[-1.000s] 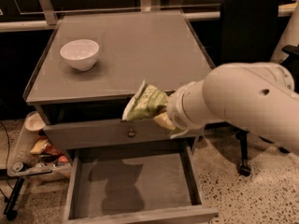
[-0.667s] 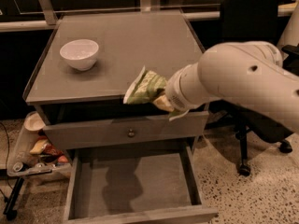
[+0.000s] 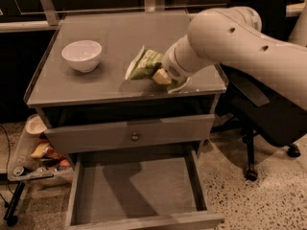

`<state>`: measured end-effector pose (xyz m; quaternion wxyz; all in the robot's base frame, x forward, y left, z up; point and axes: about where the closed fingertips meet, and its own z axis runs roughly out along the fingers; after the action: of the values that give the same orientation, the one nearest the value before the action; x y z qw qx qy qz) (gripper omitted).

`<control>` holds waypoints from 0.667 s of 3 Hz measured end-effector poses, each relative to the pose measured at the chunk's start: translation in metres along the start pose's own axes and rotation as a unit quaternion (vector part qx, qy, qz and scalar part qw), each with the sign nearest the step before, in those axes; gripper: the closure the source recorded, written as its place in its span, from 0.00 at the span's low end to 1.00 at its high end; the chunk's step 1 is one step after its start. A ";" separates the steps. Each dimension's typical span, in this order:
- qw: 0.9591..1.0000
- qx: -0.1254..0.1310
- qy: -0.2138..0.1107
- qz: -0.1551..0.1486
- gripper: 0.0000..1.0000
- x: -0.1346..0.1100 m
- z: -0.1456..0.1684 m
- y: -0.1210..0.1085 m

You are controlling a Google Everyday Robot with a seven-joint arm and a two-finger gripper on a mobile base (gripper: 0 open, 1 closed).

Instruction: Pick green jalapeno chip bag from middle drawer and place on counter

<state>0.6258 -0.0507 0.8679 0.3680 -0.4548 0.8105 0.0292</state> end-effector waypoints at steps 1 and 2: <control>1.000 -0.009 -0.001 -0.012 1.00 -0.024 0.024 -0.025; 1.000 -0.007 -0.009 -0.012 0.84 -0.034 0.024 -0.030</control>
Offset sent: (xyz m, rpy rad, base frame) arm 0.0359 0.0109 0.0043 -0.0058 0.0012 0.0263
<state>0.6727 -0.0351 0.8802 0.3721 -0.4668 0.8015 0.0342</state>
